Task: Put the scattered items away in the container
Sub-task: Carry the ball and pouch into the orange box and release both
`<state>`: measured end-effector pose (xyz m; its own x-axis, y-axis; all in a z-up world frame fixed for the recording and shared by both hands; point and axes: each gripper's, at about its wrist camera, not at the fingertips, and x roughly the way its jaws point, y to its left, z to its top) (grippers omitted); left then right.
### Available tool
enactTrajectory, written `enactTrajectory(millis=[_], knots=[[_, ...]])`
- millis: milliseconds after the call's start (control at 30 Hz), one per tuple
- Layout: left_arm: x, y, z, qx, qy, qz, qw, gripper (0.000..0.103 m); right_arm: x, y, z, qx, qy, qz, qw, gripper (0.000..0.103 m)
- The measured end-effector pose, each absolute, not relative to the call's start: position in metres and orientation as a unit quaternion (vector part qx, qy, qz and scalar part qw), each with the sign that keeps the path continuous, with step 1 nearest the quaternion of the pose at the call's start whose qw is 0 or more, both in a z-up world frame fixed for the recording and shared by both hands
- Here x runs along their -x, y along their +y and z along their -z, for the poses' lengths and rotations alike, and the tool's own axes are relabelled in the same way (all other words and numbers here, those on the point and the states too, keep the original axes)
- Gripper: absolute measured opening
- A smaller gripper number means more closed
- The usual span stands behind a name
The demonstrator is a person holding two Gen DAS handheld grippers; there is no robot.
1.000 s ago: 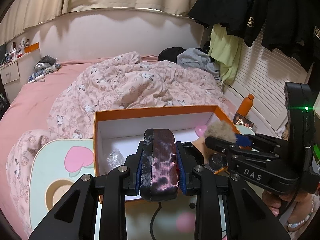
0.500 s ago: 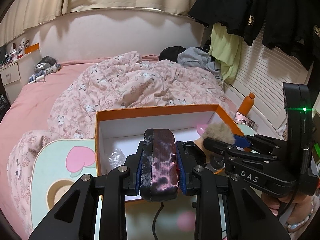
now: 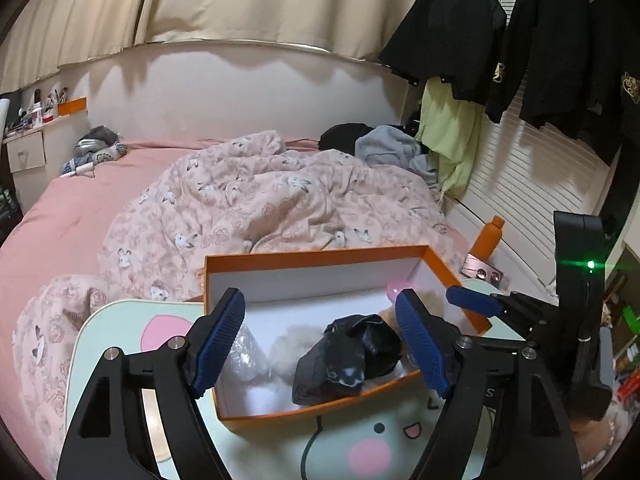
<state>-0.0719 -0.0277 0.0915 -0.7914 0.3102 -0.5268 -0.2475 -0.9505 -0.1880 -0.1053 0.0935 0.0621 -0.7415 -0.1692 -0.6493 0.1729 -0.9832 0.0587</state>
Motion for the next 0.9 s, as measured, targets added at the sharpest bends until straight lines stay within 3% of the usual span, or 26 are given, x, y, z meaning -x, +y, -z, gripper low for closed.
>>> enactTrajectory(millis=[900], knots=[[0.053,-0.026,-0.085,0.309,-0.044,-0.937,0.158,0.078,0.085,0.086,-0.068,-0.343,0.001,0.935,0.092,0.065]])
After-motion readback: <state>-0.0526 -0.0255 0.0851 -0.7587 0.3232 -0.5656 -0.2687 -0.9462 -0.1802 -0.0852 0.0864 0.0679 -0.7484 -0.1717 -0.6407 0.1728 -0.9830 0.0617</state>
